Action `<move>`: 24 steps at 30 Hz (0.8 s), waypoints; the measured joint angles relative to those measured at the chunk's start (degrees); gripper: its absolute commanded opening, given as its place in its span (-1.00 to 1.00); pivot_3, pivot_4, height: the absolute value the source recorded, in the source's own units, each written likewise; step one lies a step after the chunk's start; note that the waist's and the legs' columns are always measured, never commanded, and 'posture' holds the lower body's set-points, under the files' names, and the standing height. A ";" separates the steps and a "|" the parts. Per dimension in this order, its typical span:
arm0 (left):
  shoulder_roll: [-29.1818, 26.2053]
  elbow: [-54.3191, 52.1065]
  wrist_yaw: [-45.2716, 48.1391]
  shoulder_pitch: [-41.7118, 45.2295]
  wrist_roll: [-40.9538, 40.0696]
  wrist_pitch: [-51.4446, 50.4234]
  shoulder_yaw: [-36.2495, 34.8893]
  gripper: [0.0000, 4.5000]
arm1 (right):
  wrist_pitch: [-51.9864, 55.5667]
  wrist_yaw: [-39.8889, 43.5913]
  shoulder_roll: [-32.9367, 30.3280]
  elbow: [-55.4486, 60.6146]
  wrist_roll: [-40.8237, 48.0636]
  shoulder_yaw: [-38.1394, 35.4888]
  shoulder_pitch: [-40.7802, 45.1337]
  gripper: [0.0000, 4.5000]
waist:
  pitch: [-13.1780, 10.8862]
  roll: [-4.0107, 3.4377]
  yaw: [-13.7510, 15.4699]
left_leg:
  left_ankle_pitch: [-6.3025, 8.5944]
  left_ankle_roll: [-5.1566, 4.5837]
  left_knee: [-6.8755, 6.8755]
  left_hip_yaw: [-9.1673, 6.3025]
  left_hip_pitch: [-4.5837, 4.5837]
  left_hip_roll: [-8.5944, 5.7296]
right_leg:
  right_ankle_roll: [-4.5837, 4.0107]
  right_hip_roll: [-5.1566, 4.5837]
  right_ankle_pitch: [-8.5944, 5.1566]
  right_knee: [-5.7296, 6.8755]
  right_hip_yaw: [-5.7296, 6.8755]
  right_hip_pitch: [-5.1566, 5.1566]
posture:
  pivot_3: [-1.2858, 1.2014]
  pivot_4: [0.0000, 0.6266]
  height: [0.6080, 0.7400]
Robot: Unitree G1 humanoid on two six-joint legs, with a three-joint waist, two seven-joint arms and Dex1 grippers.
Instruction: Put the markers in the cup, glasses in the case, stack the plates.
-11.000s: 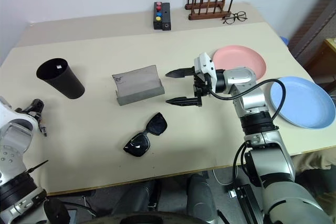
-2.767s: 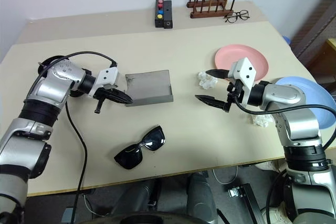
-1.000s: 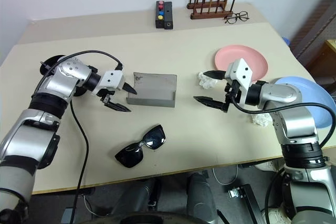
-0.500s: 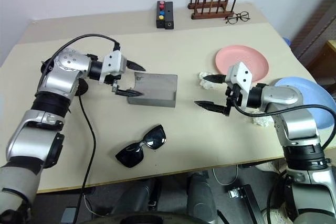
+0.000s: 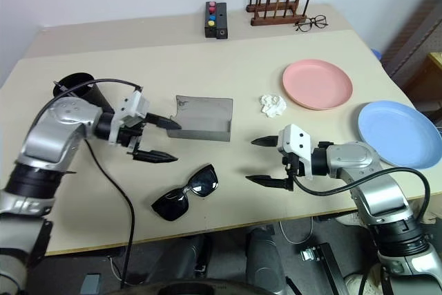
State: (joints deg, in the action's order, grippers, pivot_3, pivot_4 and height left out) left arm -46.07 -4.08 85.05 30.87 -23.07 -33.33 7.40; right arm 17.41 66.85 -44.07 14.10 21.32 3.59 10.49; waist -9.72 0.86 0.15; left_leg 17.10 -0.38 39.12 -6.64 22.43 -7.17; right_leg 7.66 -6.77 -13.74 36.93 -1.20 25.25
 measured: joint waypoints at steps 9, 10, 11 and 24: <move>-1.36 -11.20 -5.92 -3.92 -12.66 -20.50 -1.98 0.99 | -1.54 -0.96 1.37 -2.69 -1.07 0.60 -0.45 1.00 | 0.00 0.00 0.44 | 0.00 0.02 -0.01 0.00 -0.03 0.02 | -0.01 0.01 0.00 0.00 0.00 -0.01 | 0.03 -0.52 1.00; -1.75 -12.30 -7.11 -4.35 -12.66 -21.63 -1.53 0.99 | -1.57 -1.11 1.54 -2.94 -1.13 0.70 -0.44 1.00 | 0.00 0.00 0.44 | 0.00 0.02 -0.02 0.00 -0.03 0.02 | -0.01 0.01 0.00 -0.01 -0.01 -0.01 | 0.03 -0.52 1.00; -2.38 -13.29 -8.02 -4.80 -12.60 -22.42 -0.93 0.99 | -1.57 -1.21 1.60 -3.11 -1.36 0.79 -0.44 1.00 | 0.00 0.00 0.44 | 0.00 0.02 -0.02 0.01 -0.03 0.02 | -0.01 0.01 0.00 -0.01 -0.02 0.00 | 0.03 -0.52 1.00; -7.90 -15.74 -10.45 -5.35 -1.63 -13.94 11.15 0.99 | -1.74 -3.13 2.52 -1.41 -2.37 1.01 -2.46 1.00 | -0.01 -0.02 0.56 | 0.01 0.02 -0.07 0.02 -0.05 0.02 | -0.02 0.01 -0.01 -0.10 -0.04 -0.04 | 0.03 -0.52 1.00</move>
State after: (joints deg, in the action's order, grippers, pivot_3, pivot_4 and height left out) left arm -53.97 -19.82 74.60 25.52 -24.70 -47.27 18.55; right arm 15.67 63.73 -41.55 12.69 18.95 4.60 8.03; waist -9.73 0.84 0.71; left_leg 17.11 -0.36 39.05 -6.62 22.38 -7.15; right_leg 7.64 -6.76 -13.74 36.83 -1.24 25.21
